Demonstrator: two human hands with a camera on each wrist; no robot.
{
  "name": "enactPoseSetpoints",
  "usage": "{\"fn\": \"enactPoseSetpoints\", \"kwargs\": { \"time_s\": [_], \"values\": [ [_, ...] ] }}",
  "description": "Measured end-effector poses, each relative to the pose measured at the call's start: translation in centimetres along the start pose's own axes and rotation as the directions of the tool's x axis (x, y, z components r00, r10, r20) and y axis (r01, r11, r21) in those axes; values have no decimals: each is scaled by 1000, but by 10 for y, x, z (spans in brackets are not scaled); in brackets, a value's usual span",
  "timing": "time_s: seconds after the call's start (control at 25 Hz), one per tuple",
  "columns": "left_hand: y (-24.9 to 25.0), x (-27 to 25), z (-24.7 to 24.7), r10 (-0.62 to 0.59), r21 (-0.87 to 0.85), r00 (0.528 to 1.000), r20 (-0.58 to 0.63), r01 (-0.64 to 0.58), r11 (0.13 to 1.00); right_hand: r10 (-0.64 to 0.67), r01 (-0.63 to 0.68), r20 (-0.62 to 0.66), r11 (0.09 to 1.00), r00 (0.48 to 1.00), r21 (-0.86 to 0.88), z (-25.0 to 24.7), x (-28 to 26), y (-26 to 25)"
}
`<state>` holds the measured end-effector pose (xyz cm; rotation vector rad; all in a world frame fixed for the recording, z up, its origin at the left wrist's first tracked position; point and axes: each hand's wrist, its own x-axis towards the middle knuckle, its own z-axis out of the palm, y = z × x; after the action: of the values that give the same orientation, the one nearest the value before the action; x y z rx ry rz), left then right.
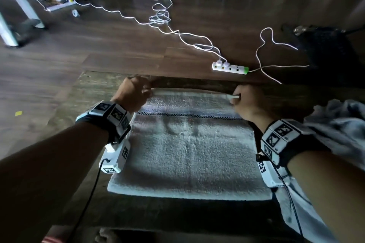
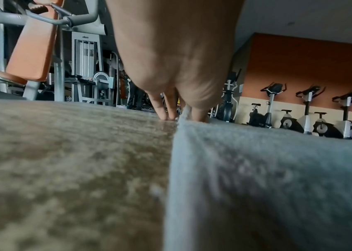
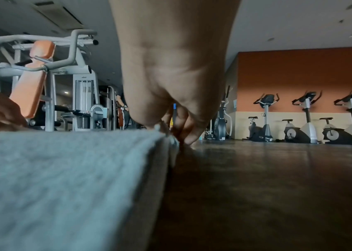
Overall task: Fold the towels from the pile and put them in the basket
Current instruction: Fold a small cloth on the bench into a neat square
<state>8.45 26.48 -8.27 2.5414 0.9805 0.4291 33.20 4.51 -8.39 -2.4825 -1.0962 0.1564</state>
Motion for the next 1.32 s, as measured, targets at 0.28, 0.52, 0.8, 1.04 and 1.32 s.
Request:
{"fn": "enactPoseSetpoints", "kwargs": {
  "time_s": [0.28, 0.52, 0.8, 1.04, 1.32],
  "values": [
    [27, -54, -32, 124, -95, 992, -30, -126, 987, -143, 155, -61, 936, 988, 317, -47, -63, -12],
    [66, -130, -51, 171, -90, 978, 118, -161, 983, -292, 265, 22, 895, 956, 359, -84, -153, -26],
    [106, -159, -39, 338, 94, 941, 25, -339, 936, -332, 312, -36, 836, 943, 453, -66, -210, -38],
    [147, -142, -10, 491, -72, 871, 8, -489, 869, -327, 391, -218, 818, 920, 422, -45, -191, -54],
    [159, -121, -15, 356, -89, 934, -30, -357, 930, -281, 336, -184, 805, 942, 490, -44, -183, -55]
  ]
}}
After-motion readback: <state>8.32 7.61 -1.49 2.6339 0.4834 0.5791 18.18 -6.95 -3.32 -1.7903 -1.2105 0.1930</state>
